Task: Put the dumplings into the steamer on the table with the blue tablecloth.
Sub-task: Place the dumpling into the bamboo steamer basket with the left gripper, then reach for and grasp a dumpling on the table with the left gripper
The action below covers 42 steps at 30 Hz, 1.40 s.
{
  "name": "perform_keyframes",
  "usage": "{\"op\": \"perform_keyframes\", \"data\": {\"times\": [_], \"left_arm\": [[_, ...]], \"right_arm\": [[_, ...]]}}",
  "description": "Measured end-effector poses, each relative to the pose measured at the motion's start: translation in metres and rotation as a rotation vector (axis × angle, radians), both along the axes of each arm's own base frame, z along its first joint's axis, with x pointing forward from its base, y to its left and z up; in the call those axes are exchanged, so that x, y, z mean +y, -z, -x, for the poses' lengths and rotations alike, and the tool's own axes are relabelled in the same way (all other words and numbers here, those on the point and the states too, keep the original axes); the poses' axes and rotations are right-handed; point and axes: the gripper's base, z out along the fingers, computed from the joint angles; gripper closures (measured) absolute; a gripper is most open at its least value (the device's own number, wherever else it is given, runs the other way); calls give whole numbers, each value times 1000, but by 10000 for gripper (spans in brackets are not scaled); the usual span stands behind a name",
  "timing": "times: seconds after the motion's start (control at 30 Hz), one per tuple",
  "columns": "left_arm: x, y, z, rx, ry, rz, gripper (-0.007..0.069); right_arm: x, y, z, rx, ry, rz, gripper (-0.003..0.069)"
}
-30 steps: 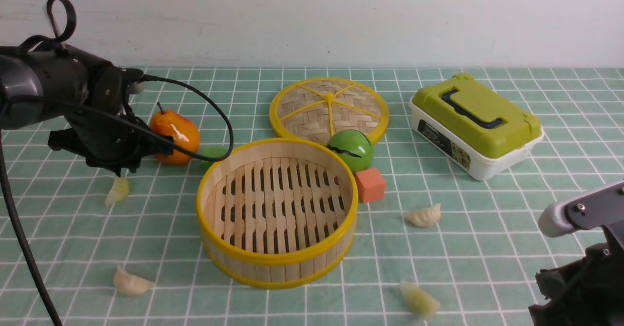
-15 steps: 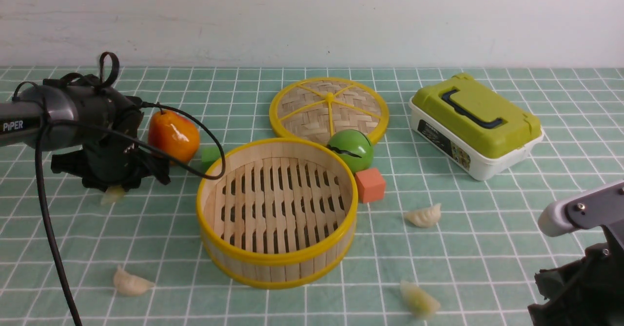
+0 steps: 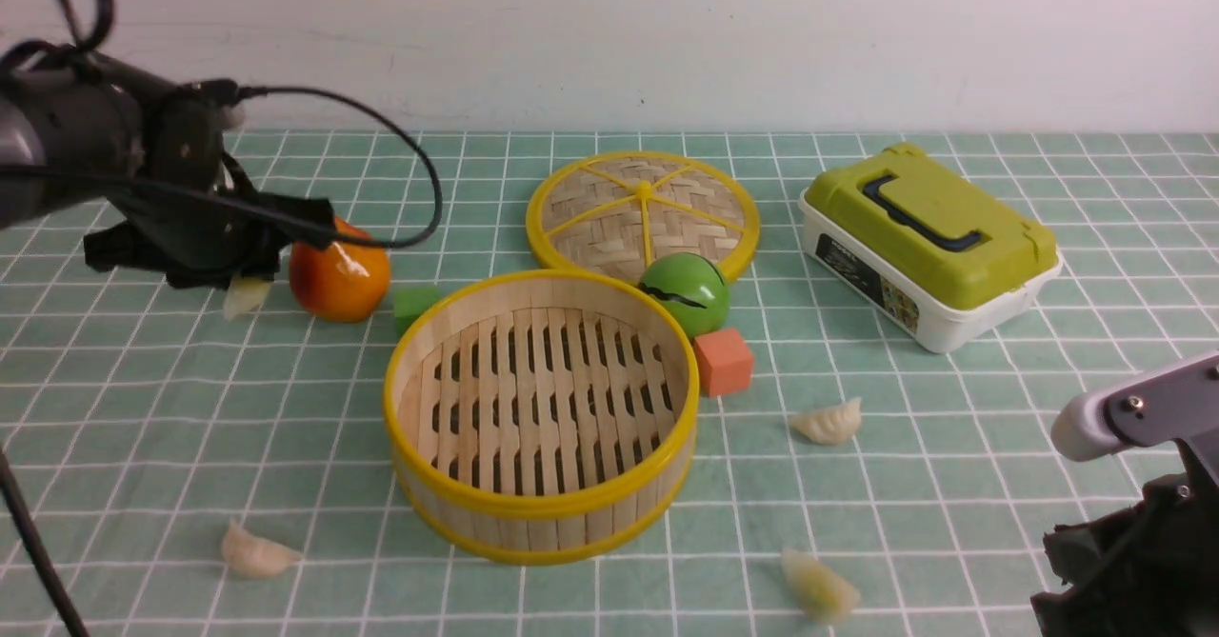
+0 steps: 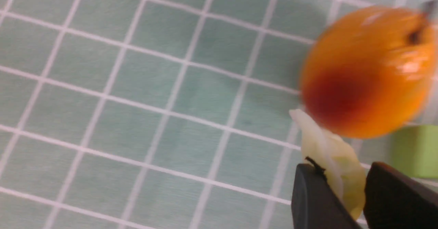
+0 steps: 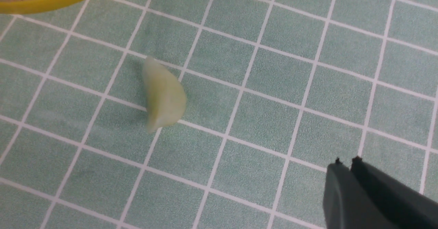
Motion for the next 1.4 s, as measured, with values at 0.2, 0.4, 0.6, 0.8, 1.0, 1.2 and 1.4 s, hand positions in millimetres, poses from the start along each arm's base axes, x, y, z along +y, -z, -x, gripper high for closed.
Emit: {"op": "perform_keyframes", "data": {"times": [0.2,0.4,0.6,0.8,1.0,1.2,1.4], "left_arm": [[-62,-25,22,-10,242,228,440],[-111,16,14,35,350,303,440],[-112,59,-2,99,219,355,440],[-112,63,-2,113,207,359,320],[-107,24,12,85,261,331,240],[-84,-49,67,84,346,184,269],[-51,-15,136,189,159,148,316]], "right_arm": [[0,-1,-1,-10,0,-5,616],[0,-1,-1,-10,1,-6,616],[0,-1,-1,-10,1,-7,616],[0,-1,-1,-12,1,-8,615],[0,-1,-1,-13,1,-8,607],[0,-1,-1,-13,1,-8,603],[0,-1,-1,-13,1,-8,600]]}}
